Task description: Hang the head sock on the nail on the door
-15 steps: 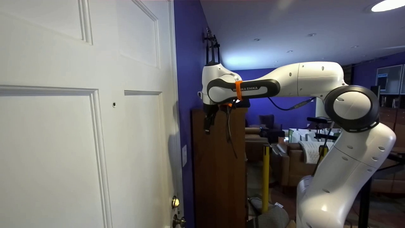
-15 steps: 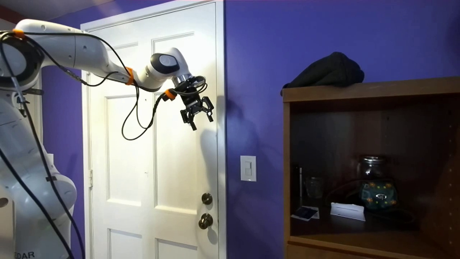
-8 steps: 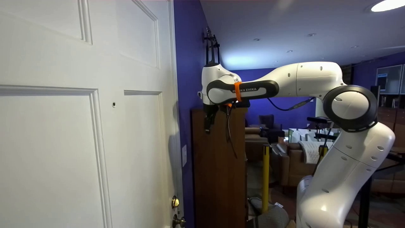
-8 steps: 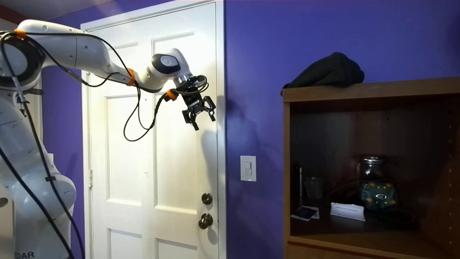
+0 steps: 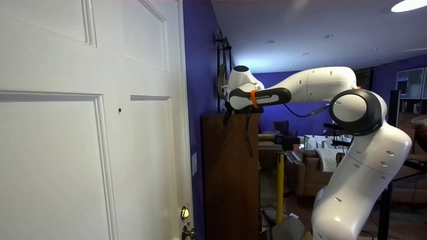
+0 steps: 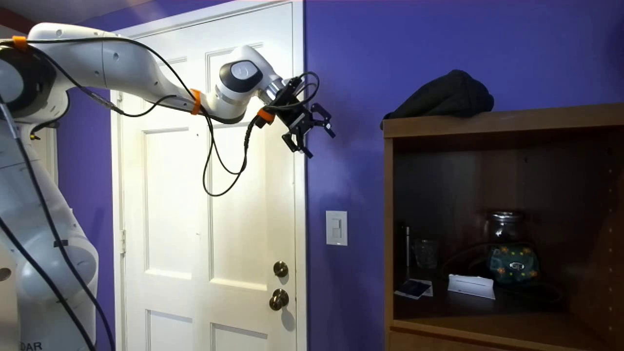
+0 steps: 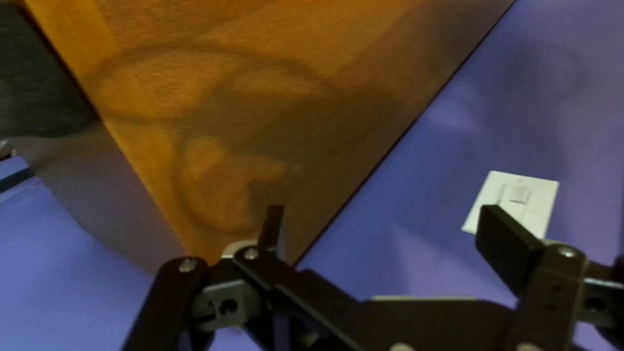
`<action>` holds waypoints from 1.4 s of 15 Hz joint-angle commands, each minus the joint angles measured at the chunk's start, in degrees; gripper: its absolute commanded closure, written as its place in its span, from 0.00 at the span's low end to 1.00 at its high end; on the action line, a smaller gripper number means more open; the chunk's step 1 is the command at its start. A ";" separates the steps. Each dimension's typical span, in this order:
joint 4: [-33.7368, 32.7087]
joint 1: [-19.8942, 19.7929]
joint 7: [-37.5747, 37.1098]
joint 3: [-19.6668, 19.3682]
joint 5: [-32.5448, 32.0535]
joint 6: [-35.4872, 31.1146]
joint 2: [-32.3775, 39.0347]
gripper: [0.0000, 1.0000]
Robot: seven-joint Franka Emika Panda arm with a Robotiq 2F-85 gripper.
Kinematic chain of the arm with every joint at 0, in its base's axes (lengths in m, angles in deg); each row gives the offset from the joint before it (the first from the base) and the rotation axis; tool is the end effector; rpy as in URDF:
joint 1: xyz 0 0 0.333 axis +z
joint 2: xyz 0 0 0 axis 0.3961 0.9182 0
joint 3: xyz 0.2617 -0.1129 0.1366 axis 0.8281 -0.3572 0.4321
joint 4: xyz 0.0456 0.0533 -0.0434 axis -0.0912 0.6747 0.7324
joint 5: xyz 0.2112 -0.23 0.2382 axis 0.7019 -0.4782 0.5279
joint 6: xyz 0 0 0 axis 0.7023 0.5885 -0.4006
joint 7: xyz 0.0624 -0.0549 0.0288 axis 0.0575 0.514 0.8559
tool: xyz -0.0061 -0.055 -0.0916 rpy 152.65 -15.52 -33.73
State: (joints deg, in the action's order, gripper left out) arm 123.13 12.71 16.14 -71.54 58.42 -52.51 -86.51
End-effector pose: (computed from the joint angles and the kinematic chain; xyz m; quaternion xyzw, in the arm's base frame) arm 0.4057 -0.2668 0.7059 0.9285 0.0466 0.2061 0.3054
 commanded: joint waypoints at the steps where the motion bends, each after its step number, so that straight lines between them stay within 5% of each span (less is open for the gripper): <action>1: -4.47 -2.43 1.79 -3.29 1.93 -6.09 2.69 0.00; 9: -5.52 -4.39 -0.40 -3.41 1.56 -7.23 4.05 0.00; 21: -24.39 -11.38 -7.35 -7.83 4.15 -1.93 17.60 0.00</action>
State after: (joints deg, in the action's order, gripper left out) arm 104.82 2.54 9.02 -78.76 60.11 -58.13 -73.38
